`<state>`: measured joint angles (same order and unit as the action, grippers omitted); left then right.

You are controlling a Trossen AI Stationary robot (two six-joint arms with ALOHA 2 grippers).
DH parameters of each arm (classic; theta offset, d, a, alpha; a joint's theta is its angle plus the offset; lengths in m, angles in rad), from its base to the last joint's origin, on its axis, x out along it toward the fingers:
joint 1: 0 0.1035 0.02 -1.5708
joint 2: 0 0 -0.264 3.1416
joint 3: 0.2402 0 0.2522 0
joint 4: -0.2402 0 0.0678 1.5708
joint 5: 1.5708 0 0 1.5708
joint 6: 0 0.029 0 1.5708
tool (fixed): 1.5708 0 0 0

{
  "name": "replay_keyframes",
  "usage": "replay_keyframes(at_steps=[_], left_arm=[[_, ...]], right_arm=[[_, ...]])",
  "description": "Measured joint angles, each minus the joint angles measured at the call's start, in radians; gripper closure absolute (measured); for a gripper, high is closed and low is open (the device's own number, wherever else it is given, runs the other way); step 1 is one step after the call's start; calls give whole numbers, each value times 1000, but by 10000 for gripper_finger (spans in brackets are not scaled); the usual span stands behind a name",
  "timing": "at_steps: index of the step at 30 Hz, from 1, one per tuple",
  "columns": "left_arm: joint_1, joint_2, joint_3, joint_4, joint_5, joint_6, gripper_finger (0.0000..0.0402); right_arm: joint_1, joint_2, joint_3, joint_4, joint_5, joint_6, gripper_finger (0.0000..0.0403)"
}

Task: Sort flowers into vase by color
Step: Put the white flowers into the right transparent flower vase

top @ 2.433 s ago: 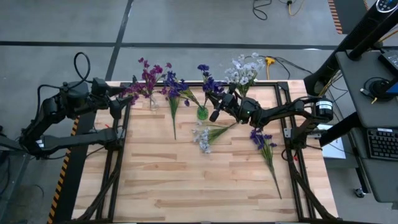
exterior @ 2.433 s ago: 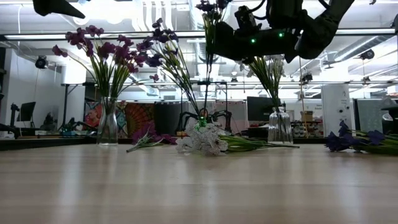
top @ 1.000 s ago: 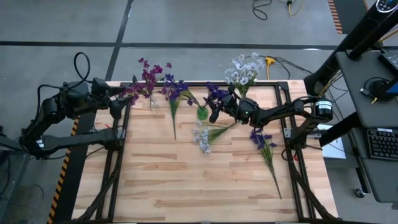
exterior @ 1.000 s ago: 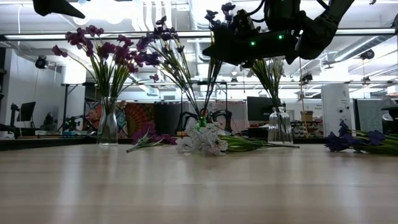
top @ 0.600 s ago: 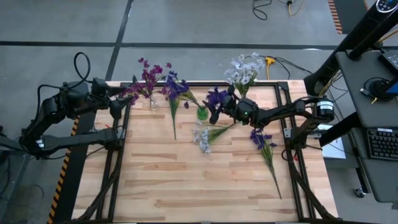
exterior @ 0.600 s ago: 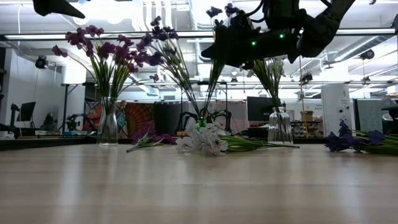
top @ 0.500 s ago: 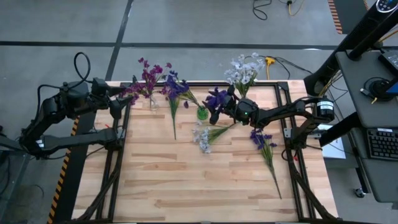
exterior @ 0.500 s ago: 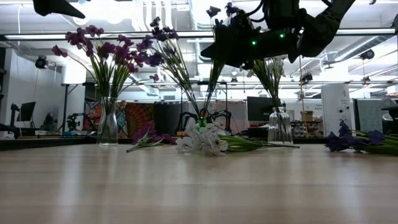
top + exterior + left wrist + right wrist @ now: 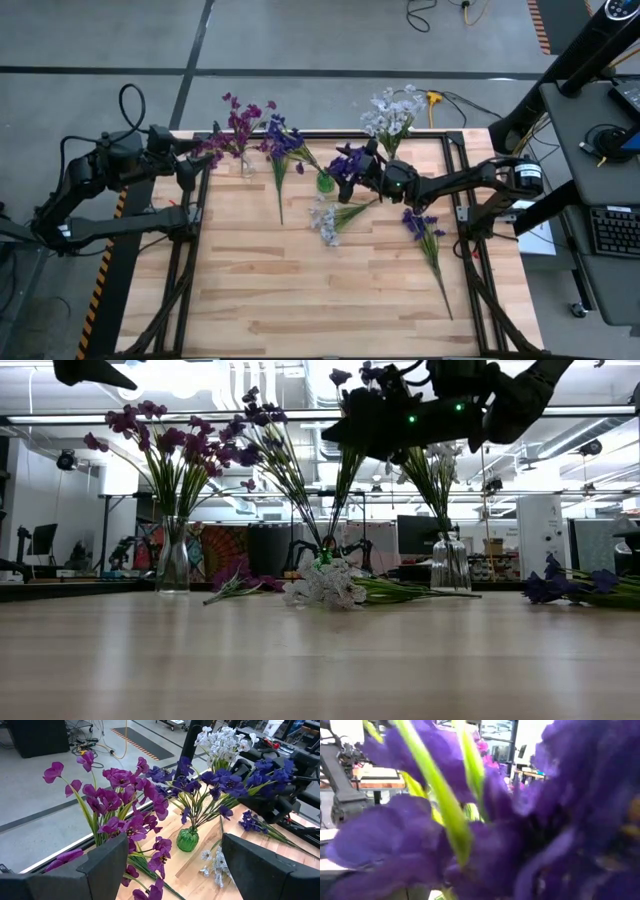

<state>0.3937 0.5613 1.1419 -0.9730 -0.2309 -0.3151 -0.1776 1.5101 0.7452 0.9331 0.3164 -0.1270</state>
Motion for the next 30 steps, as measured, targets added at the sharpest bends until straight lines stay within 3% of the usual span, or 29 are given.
replay_keyframes(at_steps=[10, 22, 30], left_arm=[[0, 0, 0, -1, -49, 0, 99], [0, 29, 0, 147, -50, 146, 99], [0, 79, 8, 239, -29, 259, 99]], right_arm=[[8, -6, 72, -165, 0, -5, 85], [8, -19, 273, -621, 2, 12, 76], [8, -23, 391, -836, 27, 8, 74]])
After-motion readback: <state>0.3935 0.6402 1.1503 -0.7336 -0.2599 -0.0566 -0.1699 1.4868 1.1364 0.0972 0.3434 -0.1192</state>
